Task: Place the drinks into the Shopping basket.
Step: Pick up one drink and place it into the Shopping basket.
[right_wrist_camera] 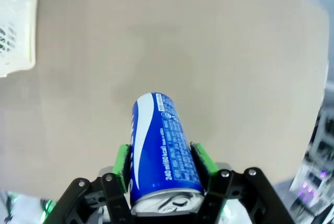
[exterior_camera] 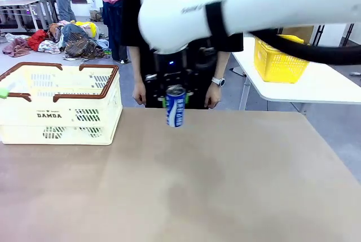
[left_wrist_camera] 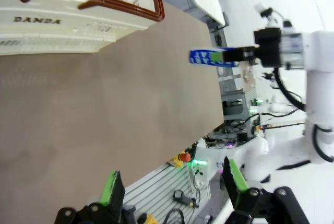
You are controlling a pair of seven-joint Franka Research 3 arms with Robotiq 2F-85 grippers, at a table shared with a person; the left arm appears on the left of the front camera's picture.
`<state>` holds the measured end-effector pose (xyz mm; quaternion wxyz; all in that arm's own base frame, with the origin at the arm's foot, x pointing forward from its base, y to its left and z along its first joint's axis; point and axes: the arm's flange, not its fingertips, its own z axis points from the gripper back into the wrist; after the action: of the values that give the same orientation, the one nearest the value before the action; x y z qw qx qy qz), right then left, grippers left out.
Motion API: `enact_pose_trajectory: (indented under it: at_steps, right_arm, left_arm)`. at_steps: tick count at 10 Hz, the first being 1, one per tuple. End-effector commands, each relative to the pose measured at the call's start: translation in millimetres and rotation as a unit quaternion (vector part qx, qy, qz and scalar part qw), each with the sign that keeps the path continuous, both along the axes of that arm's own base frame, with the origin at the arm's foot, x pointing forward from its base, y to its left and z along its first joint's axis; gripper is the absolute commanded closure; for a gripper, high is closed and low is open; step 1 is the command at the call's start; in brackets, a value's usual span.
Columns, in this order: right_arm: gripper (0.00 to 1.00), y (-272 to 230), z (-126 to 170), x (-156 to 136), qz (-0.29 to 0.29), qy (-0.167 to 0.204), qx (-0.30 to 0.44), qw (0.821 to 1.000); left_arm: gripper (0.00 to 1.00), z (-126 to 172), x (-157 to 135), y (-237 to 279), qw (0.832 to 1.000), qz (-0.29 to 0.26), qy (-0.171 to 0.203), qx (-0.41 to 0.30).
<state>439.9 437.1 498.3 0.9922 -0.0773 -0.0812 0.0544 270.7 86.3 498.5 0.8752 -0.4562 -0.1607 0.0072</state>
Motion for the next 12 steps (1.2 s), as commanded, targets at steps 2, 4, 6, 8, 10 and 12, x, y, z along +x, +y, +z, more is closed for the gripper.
enact_pose_trajectory:
  at_steps: [2,4,6,8,10,12]
  right_arm:
    - [1.0,80.6,-32.1,34.6,0.077,-0.022,-0.028,0.996]
    - [1.0,110.1,-62.0,34.5,0.132,0.044,0.004,0.99]
    - [1.0,115.5,-78.4,20.2,0.174,0.089,0.031,0.98]
    - [1.0,107.0,-91.1,8.2,0.19,0.122,0.042,0.973]
    - [1.0,98.5,-101.6,-5.2,0.199,0.134,0.038,0.97]
    - [1.0,90.1,-110.7,-15.2,0.187,0.127,0.022,0.974]
  left_arm:
    - [0.0,-0.6,-1.9,2.0,1.0,-0.003,0.002,0.002]
    - [0.0,-0.6,-1.9,2.0,1.0,-0.003,0.002,0.002]
    - [0.0,-0.6,-1.9,2.0,1.0,-0.003,0.002,0.002]
    - [0.0,-0.6,-1.9,2.0,1.0,-0.003,0.002,0.002]
    - [0.0,-0.6,-1.9,2.0,1.0,-0.003,0.002,0.002]
    - [0.0,-0.6,-1.9,2.0,1.0,-0.003,0.002,0.002]
